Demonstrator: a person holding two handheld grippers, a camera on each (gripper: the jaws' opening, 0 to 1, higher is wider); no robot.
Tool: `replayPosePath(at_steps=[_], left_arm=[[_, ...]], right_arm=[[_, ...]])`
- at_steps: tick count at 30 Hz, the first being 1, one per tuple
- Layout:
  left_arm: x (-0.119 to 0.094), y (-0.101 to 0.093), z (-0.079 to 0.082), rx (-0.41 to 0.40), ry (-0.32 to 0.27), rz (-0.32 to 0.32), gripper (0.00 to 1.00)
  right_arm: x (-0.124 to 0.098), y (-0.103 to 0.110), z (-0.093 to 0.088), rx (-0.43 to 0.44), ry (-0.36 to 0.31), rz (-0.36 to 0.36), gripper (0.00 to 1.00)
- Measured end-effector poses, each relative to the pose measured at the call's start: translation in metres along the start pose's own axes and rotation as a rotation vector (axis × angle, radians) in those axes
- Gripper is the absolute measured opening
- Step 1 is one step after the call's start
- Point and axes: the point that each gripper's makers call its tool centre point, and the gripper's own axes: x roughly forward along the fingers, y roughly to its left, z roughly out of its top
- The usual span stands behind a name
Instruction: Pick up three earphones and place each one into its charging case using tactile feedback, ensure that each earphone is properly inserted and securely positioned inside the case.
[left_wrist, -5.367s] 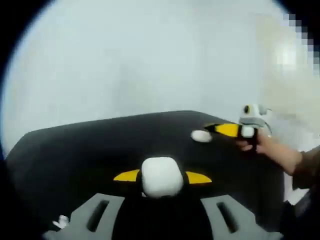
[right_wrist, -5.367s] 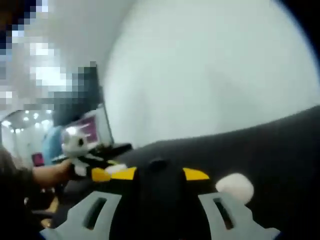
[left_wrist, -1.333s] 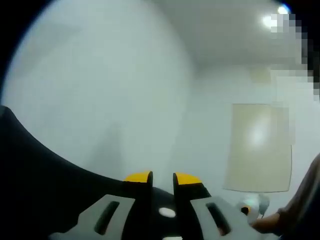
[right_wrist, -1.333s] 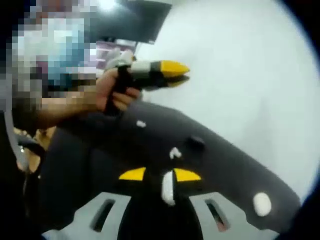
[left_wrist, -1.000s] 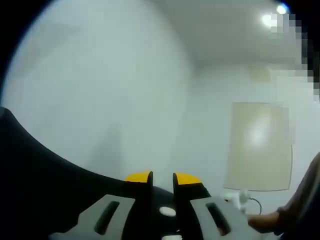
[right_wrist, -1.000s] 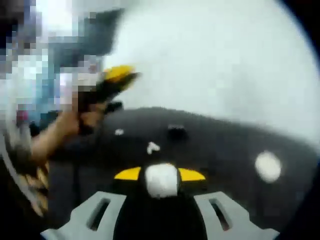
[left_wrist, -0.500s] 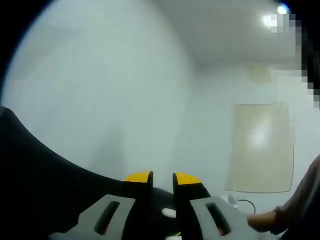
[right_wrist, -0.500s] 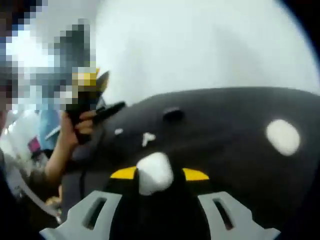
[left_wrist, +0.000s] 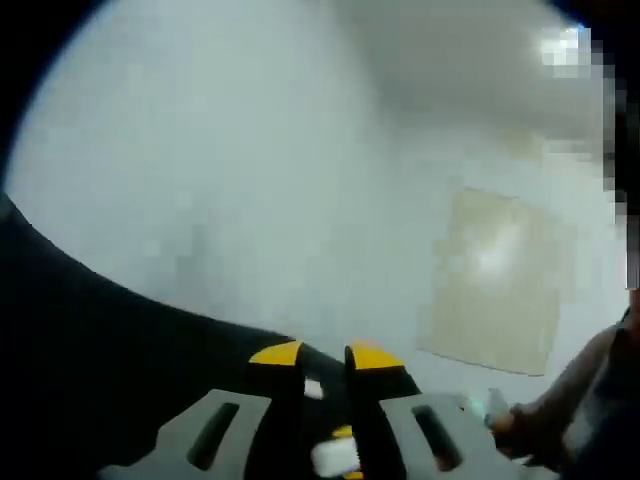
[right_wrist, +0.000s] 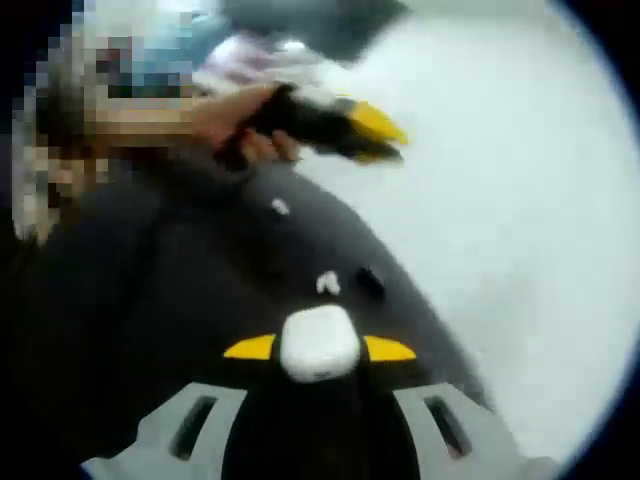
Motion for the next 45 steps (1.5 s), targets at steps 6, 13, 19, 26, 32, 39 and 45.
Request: replayPosePath(at_steps=[6, 13, 19, 26, 32, 39, 45], left_arm=[[0.006, -0.008, -0.067, 0.093, 0.292, -0.021, 0.16], [0.011, -0.003, -0.114, 0.238, 0.478, -0.078, 0.22], [0.01, 0.001, -0.145, 0.33, 0.604, -0.108, 0.21], [0.011, 0.009, -0.144, 0.331, 0.623, -0.09, 0.16], [0.011, 0.003, -0.152, 0.335, 0.646, -0.093, 0.11], [0.013, 0.0, -0.133, 0.343, 0.559, -0.091, 0.01], [0.01, -0.001, -0.134, 0.369, 0.567, -0.097, 0.09]], right_arm=[[-0.004, 0.005, 0.004, -0.184, -0.06, 0.022, 0.33], [-0.014, 0.01, 0.004, -0.253, -0.19, 0.098, 0.33], [-0.017, 0.014, 0.007, -0.332, -0.218, 0.114, 0.32], [-0.015, 0.012, 0.005, -0.311, -0.224, 0.159, 0.33], [-0.016, 0.011, -0.004, -0.141, -0.186, 0.228, 0.33], [-0.026, 0.012, -0.002, -0.115, -0.214, 0.223, 0.27], [-0.027, 0.016, -0.002, -0.13, -0.199, 0.266, 0.25]])
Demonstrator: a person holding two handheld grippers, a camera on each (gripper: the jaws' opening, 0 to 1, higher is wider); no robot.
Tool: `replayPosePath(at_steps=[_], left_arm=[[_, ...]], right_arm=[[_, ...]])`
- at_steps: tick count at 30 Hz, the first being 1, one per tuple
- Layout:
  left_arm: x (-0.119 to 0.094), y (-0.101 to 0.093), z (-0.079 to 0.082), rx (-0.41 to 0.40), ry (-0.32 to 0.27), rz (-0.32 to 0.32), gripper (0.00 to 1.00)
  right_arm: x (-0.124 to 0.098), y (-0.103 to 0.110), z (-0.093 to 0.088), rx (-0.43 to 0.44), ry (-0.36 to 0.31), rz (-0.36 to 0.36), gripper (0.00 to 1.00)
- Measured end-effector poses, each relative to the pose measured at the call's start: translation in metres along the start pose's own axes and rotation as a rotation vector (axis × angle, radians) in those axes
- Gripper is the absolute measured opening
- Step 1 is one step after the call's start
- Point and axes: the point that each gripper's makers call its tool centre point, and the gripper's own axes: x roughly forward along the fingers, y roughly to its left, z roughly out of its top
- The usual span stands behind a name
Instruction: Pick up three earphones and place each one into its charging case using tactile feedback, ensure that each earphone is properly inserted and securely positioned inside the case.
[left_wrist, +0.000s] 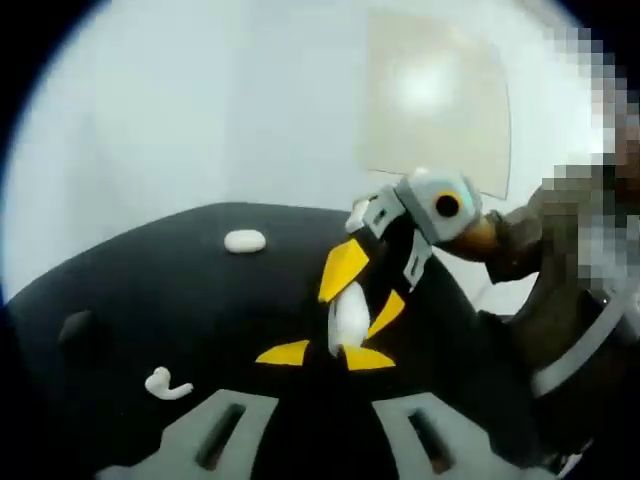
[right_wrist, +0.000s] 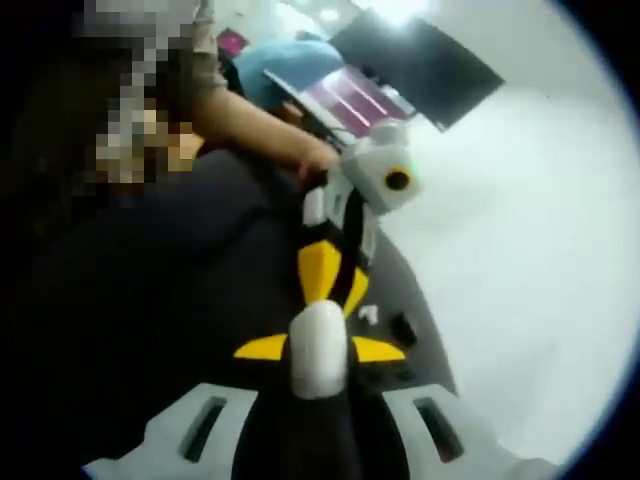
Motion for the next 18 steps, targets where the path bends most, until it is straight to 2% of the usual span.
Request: replayPosePath(at_steps=[4, 5, 6, 7, 8, 9, 14, 18], left_arm=[[0.0, -0.005, -0.003, 0.033, 0.012, -0.027, 0.16], [0.0, -0.006, -0.004, 0.037, 0.016, -0.03, 0.2], [0.001, -0.007, -0.006, 0.043, 0.024, -0.034, 0.22], [0.003, -0.008, -0.008, 0.052, 0.032, -0.039, 0.23], [0.004, -0.009, -0.011, 0.06, 0.041, -0.043, 0.22], [0.005, -0.008, -0.013, 0.065, 0.054, -0.04, 0.22], [0.005, -0.003, -0.013, 0.07, 0.063, -0.032, 0.21], [0.005, -0.002, -0.013, 0.07, 0.059, -0.027, 0.2]], right_arm=[[0.001, 0.001, -0.002, 0.007, 0.005, 0.018, 0.25], [0.001, 0.002, -0.001, 0.037, -0.007, 0.03, 0.24], [0.001, 0.004, 0.0, 0.086, -0.027, 0.06, 0.21], [-0.002, 0.01, 0.0, 0.173, -0.048, 0.127, 0.19], [-0.004, 0.011, -0.002, 0.277, -0.062, 0.163, 0.2], [-0.005, 0.009, -0.006, 0.361, -0.071, 0.171, 0.21], [-0.009, -0.01, -0.018, 0.516, -0.169, 0.136, 0.2], [-0.005, -0.011, -0.019, 0.6, -0.23, 0.149, 0.2]])
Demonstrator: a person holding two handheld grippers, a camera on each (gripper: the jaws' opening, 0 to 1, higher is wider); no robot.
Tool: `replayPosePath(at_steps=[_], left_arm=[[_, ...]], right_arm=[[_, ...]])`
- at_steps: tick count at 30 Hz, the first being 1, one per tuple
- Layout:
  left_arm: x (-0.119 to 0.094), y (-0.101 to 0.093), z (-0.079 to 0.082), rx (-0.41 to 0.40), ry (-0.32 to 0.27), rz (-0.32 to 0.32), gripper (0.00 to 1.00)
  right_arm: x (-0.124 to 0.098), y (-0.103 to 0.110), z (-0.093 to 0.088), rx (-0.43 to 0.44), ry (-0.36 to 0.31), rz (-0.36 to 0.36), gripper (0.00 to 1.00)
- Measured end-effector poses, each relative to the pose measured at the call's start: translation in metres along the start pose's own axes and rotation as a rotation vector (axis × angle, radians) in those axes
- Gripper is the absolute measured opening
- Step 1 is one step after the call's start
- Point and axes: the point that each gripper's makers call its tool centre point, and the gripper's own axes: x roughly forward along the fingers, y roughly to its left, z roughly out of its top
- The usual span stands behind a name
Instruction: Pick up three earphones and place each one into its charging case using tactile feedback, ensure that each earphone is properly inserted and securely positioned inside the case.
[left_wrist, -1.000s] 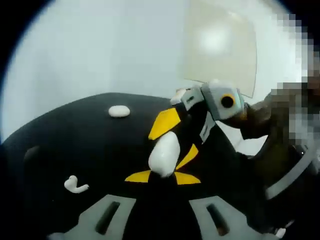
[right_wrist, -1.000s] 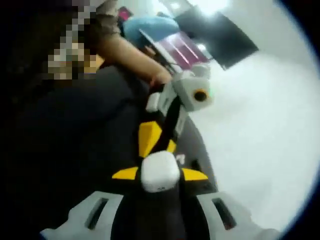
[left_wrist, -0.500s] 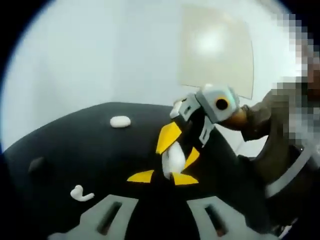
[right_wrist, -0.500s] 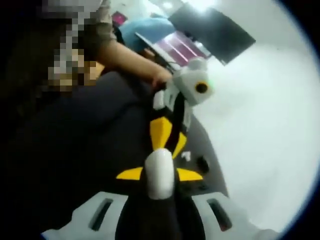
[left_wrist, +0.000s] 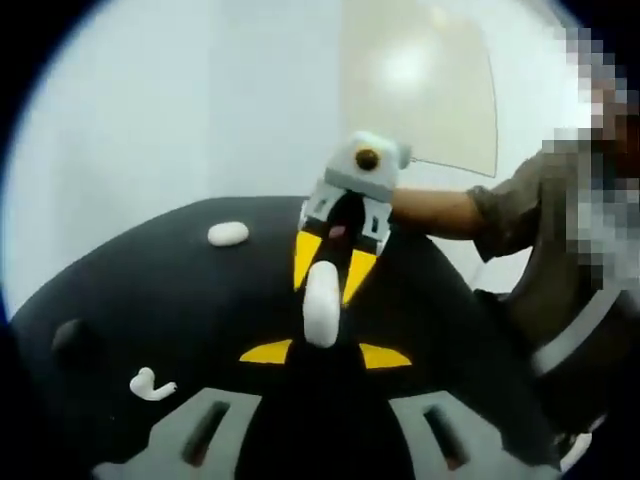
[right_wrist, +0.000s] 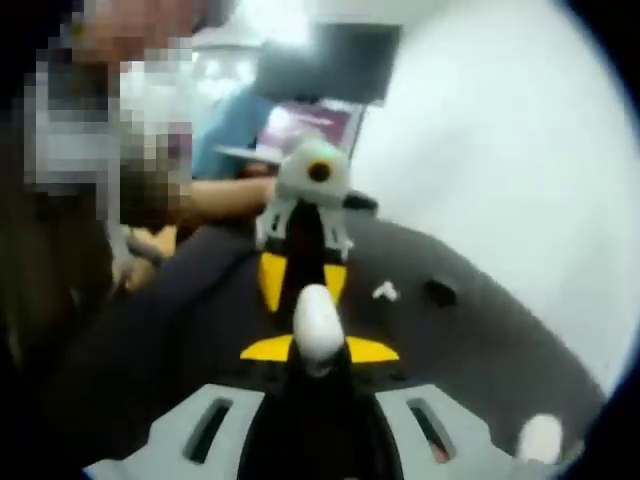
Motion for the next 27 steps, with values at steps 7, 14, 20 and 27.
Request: replayPosePath(at_steps=[7, 14, 20, 27], left_arm=[[0.0, 0.001, 0.001, 0.005, 0.0, 0.004, 0.18], [-0.017, 0.007, 0.031, -0.044, -0.153, 0.068, 0.19], [0.001, 0.007, 0.027, 0.008, -0.11, 0.108, 0.23], [0.011, 0.002, 0.028, -0.05, -0.116, 0.071, 0.2]], right_arm=[[0.013, 0.008, -0.005, 0.085, 0.013, 0.086, 0.18], [0.008, 0.01, -0.005, 0.206, 0.029, 0.172, 0.17], [0.009, 0.012, -0.005, 0.197, -0.001, 0.149, 0.17], [0.008, 0.013, -0.004, 0.156, -0.006, 0.131, 0.17]])
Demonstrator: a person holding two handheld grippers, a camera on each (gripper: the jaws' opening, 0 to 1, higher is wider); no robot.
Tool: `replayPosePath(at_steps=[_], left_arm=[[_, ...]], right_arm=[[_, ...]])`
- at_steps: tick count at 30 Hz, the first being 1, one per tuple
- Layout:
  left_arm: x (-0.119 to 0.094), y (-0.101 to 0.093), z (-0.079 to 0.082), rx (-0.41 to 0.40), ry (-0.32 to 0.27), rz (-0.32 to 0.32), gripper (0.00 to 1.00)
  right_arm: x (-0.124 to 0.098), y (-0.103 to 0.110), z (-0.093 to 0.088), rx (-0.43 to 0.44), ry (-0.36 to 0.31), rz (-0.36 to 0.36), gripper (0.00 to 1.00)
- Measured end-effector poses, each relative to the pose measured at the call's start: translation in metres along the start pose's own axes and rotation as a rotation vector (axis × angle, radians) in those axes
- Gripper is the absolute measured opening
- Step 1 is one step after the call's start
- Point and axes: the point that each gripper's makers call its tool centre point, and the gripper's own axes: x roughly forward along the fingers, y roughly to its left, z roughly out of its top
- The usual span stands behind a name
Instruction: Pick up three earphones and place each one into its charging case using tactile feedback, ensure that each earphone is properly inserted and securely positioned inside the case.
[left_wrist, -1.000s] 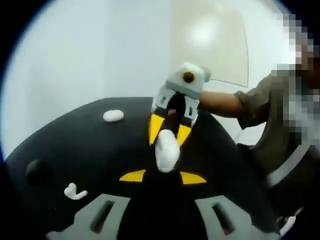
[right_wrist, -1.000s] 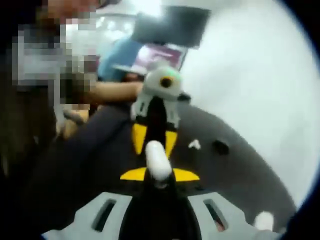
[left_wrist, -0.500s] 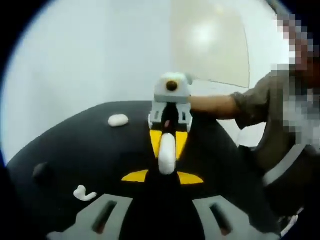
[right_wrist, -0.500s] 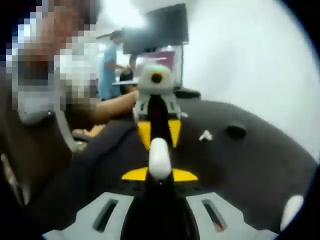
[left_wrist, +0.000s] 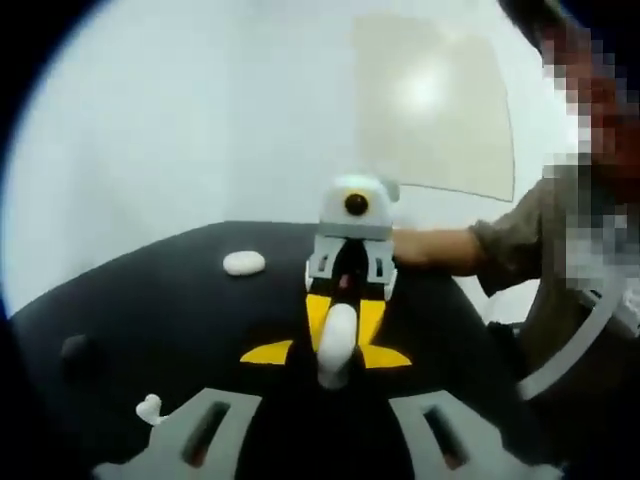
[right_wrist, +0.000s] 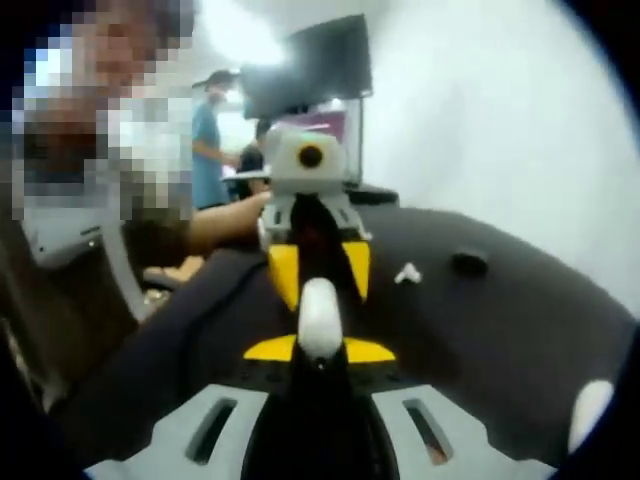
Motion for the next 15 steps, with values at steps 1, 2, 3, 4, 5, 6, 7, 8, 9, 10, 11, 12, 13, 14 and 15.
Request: replayPosePath(at_steps=[1, 2, 3, 4, 5, 6, 7, 8, 9, 10, 11, 12, 13, 14, 15], left_arm=[[0.001, 0.0, -0.001, -0.003, 0.004, -0.002, 0.2], [0.002, -0.003, -0.002, -0.014, 0.016, -0.012, 0.17], [0.003, -0.008, -0.003, -0.021, 0.026, -0.033, 0.14], [0.004, -0.008, -0.003, -0.013, 0.032, -0.024, 0.14], [0.004, -0.009, -0.003, -0.006, 0.033, -0.022, 0.14], [0.004, -0.008, -0.003, -0.026, 0.04, -0.024, 0.14], [0.003, -0.008, -0.004, -0.069, 0.045, -0.029, 0.14], [0.002, -0.007, -0.004, -0.084, 0.047, -0.034, 0.13], [0.002, -0.007, -0.004, -0.105, 0.049, -0.038, 0.13], [0.001, -0.006, -0.004, -0.116, 0.051, -0.039, 0.13], [0.0, -0.008, -0.003, -0.134, 0.049, -0.045, 0.13], [-0.001, -0.009, -0.003, -0.153, 0.045, -0.053, 0.14], [-0.002, -0.01, -0.002, -0.18, 0.042, -0.065, 0.14], [-0.003, -0.011, -0.002, -0.203, 0.042, -0.07, 0.14], [-0.003, -0.012, -0.002, -0.223, 0.037, -0.075, 0.14]], right_arm=[[0.0, 0.0, 0.0, 0.0, 0.001, -0.002, 0.17], [-0.001, 0.001, -0.001, -0.004, 0.001, -0.004, 0.17], [-0.001, 0.0, -0.001, -0.005, 0.0, -0.006, 0.17], [-0.001, 0.001, -0.001, -0.005, 0.005, -0.005, 0.17], [-0.001, 0.001, -0.002, -0.009, 0.005, -0.009, 0.17], [-0.001, 0.001, -0.001, -0.009, 0.004, -0.009, 0.17], [0.0, 0.001, -0.001, -0.01, 0.004, -0.012, 0.17], [0.0, 0.001, -0.001, -0.011, 0.004, -0.014, 0.17], [0.001, 0.002, -0.001, -0.025, 0.002, -0.017, 0.17], [0.002, 0.002, 0.0, -0.049, 0.0, -0.023, 0.17], [0.003, 0.003, 0.0, -0.075, 0.002, -0.025, 0.17], [0.004, 0.003, 0.001, -0.121, 0.0, -0.028, 0.17], [0.004, 0.004, 0.001, -0.141, -0.001, -0.031, 0.17], [0.005, 0.005, 0.0, -0.149, 0.002, -0.033, 0.17], [0.005, 0.006, 0.0, -0.164, 0.002, -0.033, 0.17]])
